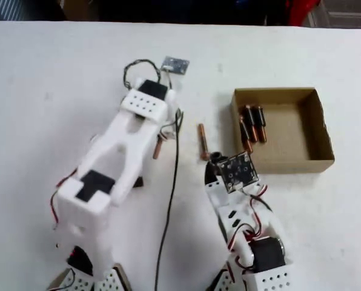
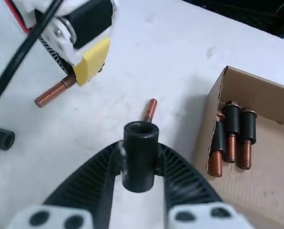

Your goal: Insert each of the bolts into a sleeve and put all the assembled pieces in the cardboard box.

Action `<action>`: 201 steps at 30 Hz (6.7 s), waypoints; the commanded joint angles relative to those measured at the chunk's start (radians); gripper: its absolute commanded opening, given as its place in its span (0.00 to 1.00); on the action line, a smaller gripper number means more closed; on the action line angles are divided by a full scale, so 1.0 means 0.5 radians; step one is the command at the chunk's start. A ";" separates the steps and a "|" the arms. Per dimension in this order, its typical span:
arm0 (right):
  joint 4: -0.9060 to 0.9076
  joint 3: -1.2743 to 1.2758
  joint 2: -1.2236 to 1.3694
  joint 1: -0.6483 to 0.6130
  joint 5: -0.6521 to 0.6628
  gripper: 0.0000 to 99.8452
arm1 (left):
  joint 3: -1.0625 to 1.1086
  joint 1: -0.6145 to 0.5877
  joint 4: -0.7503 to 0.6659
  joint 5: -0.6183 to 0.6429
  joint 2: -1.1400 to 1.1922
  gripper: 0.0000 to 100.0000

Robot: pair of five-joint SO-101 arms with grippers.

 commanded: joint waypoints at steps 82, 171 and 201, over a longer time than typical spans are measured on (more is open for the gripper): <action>-1.238 0.322 -0.020 -0.934 -0.009 0.03 | 2.007 -0.170 -1.215 -0.270 -3.383 0.02; -1.054 0.322 -0.020 -0.827 -0.206 0.02 | 3.161 0.269 -1.795 -0.061 -4.460 0.02; -1.054 0.322 -0.020 -0.827 -0.206 0.02 | 3.397 0.318 -1.893 0.104 -4.460 0.02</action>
